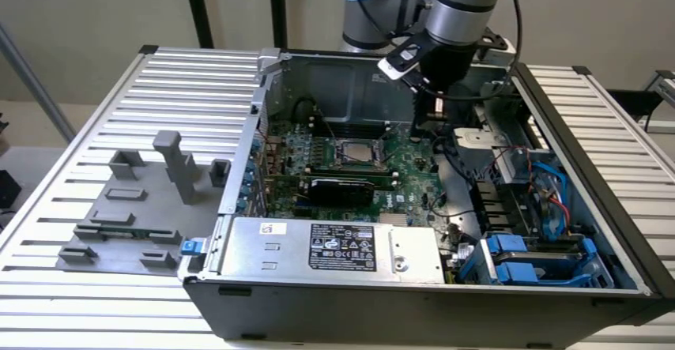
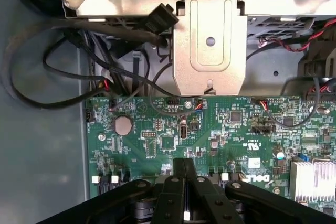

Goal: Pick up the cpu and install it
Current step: 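Close the cpu cover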

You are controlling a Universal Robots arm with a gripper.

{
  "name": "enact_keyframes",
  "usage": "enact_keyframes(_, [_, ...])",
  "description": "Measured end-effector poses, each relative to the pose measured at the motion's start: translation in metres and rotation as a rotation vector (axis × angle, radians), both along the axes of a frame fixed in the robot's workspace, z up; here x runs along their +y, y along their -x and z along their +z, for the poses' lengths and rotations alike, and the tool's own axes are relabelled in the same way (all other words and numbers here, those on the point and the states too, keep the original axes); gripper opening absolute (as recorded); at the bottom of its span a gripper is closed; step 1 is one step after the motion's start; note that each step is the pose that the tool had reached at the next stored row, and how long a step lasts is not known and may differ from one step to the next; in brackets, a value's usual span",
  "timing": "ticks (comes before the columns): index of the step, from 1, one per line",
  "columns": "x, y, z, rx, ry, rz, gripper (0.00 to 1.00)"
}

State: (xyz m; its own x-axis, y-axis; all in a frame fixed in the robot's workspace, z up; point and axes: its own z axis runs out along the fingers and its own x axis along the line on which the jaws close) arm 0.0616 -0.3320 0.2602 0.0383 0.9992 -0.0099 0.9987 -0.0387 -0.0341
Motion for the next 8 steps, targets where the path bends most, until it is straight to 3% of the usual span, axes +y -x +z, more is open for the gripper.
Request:
enact_keyframes(4, [0.0000,0.013,-0.0054,0.0010,0.0001,0.000,0.11])
enact_keyframes(5, [0.0000,0.016,-0.0057,0.0052,0.0000,0.000,0.11])
enact_keyframes(8, [0.0000,0.025,-0.0057,0.0262,-0.0002,0.000,0.11])
